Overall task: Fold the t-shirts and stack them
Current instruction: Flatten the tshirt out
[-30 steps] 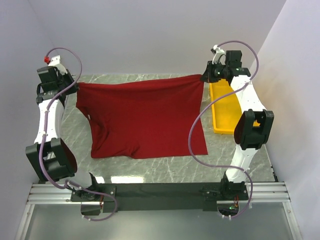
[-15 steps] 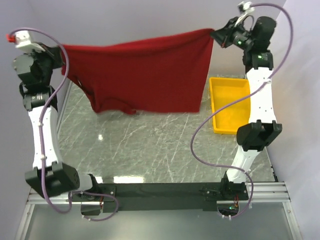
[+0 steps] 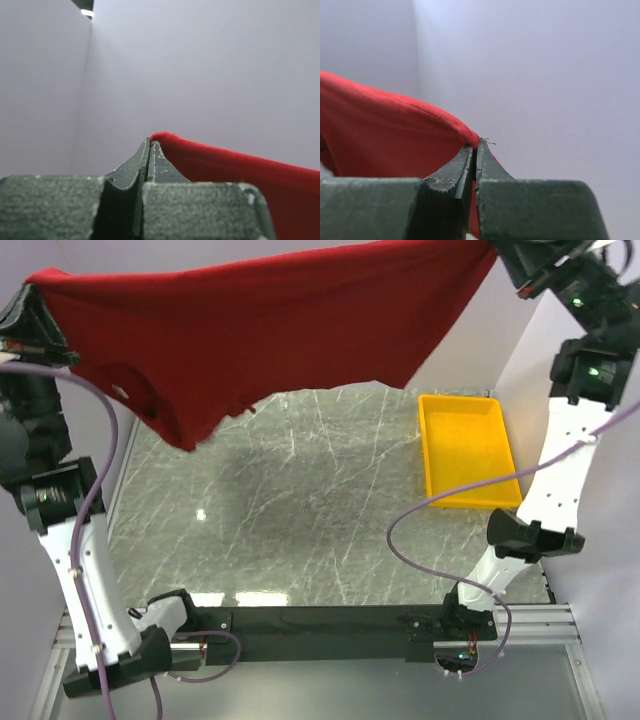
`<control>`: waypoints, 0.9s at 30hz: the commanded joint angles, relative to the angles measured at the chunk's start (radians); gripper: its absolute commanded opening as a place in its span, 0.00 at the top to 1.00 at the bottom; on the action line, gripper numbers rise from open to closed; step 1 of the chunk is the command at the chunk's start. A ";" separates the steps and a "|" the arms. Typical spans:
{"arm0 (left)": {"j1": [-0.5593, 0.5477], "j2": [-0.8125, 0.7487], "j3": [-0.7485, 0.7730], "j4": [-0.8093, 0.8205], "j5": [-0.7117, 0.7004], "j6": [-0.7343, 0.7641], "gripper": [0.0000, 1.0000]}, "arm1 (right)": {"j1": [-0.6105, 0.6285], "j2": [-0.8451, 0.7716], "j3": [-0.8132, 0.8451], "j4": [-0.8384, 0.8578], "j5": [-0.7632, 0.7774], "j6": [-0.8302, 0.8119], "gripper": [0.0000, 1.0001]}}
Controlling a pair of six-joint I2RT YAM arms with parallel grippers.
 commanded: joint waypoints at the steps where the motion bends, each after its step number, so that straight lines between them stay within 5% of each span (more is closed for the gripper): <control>1: 0.010 -0.051 0.027 0.028 -0.095 0.003 0.99 | -0.039 -0.067 0.039 0.150 -0.032 0.156 1.00; 8: 0.010 -0.087 -0.028 -0.049 -0.148 0.013 0.99 | -0.035 -0.165 -0.179 0.121 -0.058 0.125 1.00; 17: 0.009 0.013 -0.335 -0.037 0.028 -0.082 0.99 | 0.106 -0.280 -0.745 -0.064 0.041 -0.276 1.00; 22: 0.004 0.159 -0.521 0.039 0.102 -0.103 0.99 | 0.149 -0.173 -1.028 0.055 0.136 -0.319 1.00; 27: -0.040 0.439 -0.558 0.120 0.114 -0.100 0.99 | 0.200 0.071 -1.025 0.082 0.241 -0.426 1.00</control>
